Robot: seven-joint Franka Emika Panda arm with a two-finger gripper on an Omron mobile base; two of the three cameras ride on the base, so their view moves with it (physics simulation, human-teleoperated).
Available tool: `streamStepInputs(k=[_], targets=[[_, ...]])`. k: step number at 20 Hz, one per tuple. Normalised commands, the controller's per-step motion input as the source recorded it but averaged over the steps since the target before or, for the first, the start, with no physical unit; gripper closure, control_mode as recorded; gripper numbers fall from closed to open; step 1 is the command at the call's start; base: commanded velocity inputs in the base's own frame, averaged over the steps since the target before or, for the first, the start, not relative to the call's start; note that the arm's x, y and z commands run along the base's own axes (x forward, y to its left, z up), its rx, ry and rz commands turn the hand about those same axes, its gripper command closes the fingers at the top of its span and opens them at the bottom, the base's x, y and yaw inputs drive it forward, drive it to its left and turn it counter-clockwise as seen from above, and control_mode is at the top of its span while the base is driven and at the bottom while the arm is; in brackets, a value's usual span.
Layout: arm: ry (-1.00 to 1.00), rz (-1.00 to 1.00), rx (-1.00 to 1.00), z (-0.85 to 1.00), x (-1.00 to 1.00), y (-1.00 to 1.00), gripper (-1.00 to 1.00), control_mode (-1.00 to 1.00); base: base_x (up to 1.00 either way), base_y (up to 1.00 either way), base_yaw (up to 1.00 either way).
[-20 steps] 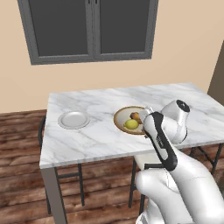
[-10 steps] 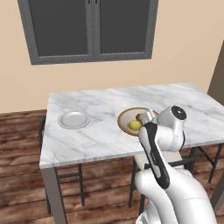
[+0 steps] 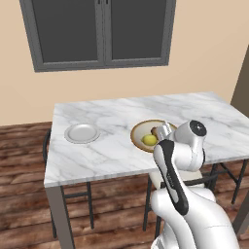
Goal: Pick the chicken drumstick and lemon from their plates and place them in the bowl. Then put the bowl in the fridge.
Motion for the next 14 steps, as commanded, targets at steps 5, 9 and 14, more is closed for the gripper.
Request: streamStepInputs(k=[5,9,14], targets=[[0.00,0.00,0.00,0.00,0.00,0.00,1.00,-1.00,0.00,0.00,0.00],[0.00,0.00,0.00,0.00,0.00,0.00,1.00,1.00,0.00,0.00,0.00],[0.00,0.00,0.00,0.00,0.00,0.00,1.00,1.00,0.00,0.00,0.00]])
